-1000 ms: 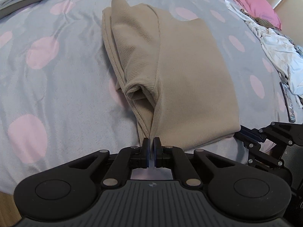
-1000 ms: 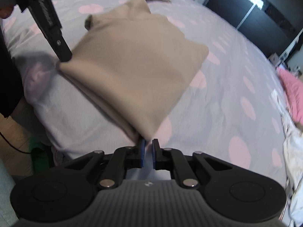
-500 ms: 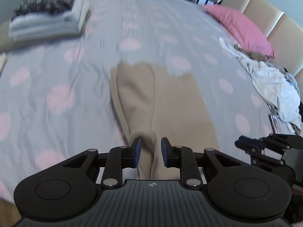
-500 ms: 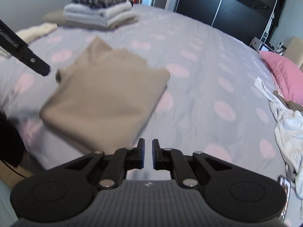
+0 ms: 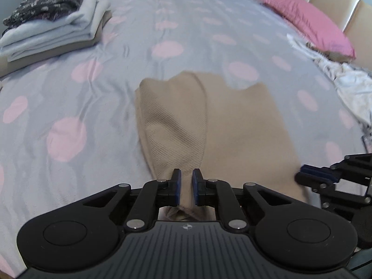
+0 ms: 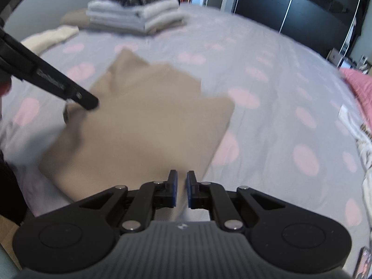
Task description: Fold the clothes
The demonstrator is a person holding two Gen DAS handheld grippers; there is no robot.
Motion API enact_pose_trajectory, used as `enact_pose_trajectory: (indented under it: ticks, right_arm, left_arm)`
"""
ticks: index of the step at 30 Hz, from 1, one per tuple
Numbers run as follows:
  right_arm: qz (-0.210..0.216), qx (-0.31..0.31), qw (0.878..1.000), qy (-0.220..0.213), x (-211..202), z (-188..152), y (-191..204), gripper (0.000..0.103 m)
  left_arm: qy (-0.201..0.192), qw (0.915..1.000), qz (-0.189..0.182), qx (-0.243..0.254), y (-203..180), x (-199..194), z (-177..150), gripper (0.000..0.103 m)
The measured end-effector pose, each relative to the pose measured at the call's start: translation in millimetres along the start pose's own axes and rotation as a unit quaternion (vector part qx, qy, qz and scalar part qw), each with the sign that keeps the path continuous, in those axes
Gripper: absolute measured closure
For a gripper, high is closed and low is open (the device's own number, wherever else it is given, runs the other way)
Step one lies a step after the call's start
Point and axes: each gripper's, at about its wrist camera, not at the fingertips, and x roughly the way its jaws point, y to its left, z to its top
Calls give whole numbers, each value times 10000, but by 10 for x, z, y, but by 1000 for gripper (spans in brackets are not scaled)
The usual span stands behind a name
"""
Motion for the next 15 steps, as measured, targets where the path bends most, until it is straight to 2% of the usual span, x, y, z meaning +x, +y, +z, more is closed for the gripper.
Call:
enact_pose_trajectory:
  ticks: [4,7,9,12,15]
  right_arm:
    - [-10,123,9999,58,30,-57,-77,94]
    - [-102,331,9994,53,-22,-19,-192,93]
    - [-110,508,9986,-56,-68,43,-278,93]
    - [13,706,9971,-275,-92,202,-340,93]
    - [137,628,9968,-474,-38,380,-297,93]
  left_arm:
    - [-66,10000,-23,-2,24,-31,-23,93]
    - [-226,9992,275,-206,53,-179,7,93]
    - [-427,9985,284,-211,72,-271,58,92]
    - [-619,9976,-117,-281,69,-287,200,92]
    - [-682,9974,-186,-148,-16,-154,318,92]
